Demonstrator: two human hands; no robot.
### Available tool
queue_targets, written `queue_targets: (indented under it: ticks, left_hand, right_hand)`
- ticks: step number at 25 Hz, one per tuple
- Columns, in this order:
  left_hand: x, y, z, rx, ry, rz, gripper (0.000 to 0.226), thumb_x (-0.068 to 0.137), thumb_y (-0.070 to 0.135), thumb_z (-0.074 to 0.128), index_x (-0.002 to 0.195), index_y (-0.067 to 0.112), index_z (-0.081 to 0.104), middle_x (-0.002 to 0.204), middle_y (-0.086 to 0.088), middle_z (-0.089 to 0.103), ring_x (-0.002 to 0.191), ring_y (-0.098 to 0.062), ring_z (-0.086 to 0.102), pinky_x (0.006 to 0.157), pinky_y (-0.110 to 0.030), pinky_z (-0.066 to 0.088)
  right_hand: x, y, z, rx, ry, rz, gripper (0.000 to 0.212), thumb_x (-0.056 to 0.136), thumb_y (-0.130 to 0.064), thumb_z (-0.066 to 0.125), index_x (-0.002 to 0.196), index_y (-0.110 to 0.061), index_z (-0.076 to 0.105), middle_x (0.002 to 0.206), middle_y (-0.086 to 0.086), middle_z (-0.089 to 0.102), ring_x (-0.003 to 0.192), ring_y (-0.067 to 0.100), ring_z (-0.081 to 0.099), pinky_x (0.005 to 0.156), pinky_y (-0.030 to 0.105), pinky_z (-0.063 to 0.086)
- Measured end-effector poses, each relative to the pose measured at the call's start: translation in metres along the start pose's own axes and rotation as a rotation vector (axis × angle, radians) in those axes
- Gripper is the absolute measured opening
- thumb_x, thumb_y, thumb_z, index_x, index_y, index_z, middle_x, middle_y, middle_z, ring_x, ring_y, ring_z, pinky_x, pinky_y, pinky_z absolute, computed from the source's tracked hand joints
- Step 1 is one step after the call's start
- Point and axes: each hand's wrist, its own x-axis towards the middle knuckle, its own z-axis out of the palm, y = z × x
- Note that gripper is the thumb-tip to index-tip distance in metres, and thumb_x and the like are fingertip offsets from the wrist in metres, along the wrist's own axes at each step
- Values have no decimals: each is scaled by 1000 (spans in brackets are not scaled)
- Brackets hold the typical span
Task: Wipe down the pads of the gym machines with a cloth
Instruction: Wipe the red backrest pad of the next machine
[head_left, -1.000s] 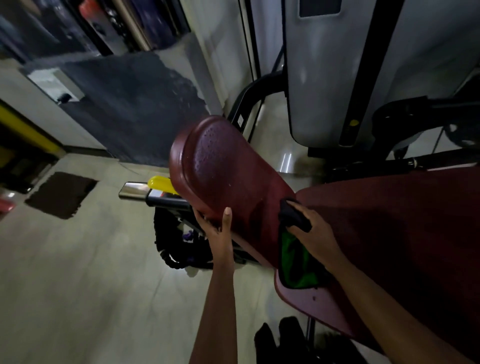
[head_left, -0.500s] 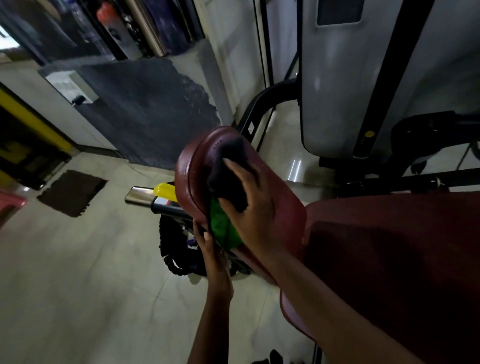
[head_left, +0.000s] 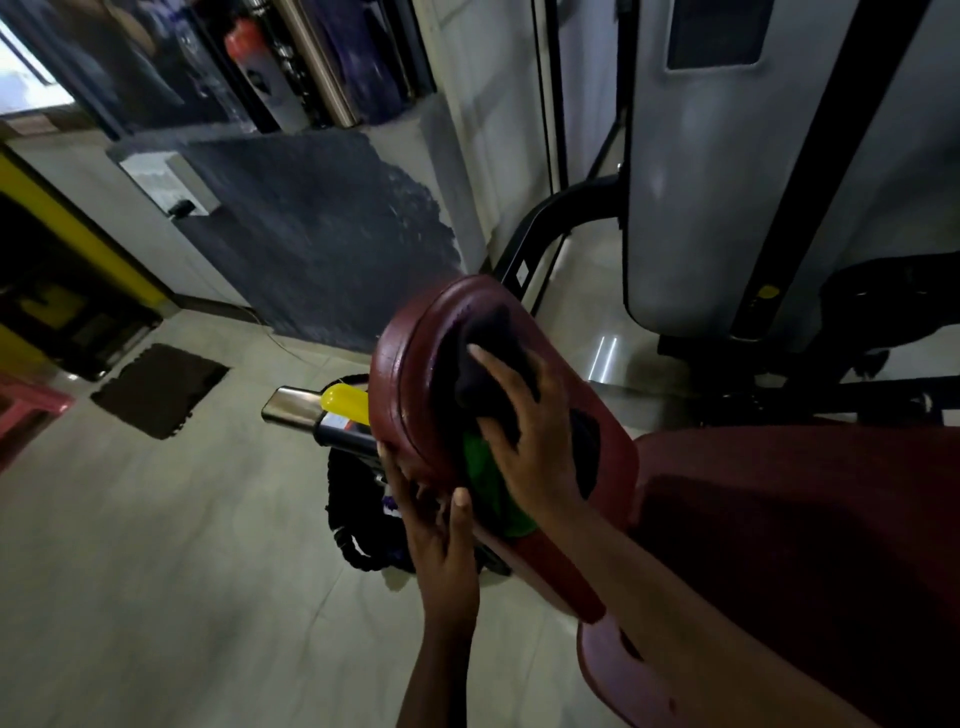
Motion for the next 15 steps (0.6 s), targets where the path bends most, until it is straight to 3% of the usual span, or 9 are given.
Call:
queue_targets:
  ticks: [2,4,6,10,12,14,15]
  left_hand:
    - [6,0,-2,49,20,52,68,75,74,47,134,64,13,155,9,21,141,-8,26,114,-34,32]
    - [7,-2,-5,54,8,46,64,75,74,47,130,68,16,156,7,18,143,-14,24,115,-47,27]
    - [7,-2,-5,51,11,6,65,70,78,49,127,72,17,156,8,21,141,-14,27,114,-43,31]
    - [7,1,1,81,31,32,65,74,77,45,130,70,13,156,10,18,141,-15,29,108,-20,37]
    - [6,2,0,74,30,27,67,74,76,46,132,67,13,156,6,19,141,-15,29,110,-26,36]
    - [7,0,0,47,25,-2,69,72,76,49,131,67,15,155,3,23,140,-16,31,113,-41,34]
    - [7,-2,0,39,29,-13,70,71,77,50,131,68,16,155,3,25,139,-15,32,112,-40,35]
  right_hand:
    - [2,-22,9,-32,-17,-189,54,79,-38,51,131,-39,39,137,1,37,125,24,36,102,43,35]
    - [11,-27,17,-141,15,-286,55,73,-43,54,127,-38,44,133,1,38,119,25,36,95,39,33]
    - [25,-16,20,-165,46,-237,56,70,-47,52,125,-39,42,131,-1,35,118,24,35,94,40,32]
    - [49,8,11,-98,85,9,56,72,-44,48,127,-41,37,136,7,42,120,27,38,98,53,39]
    - [47,0,11,-79,83,24,55,74,-41,47,128,-43,37,138,9,42,123,28,39,102,52,36]
    - [39,-12,18,-103,46,-88,54,73,-43,48,127,-41,39,137,9,43,125,29,38,104,46,30]
    - [38,-14,21,-118,34,-137,54,73,-46,49,126,-40,41,135,9,45,125,28,37,102,44,28]
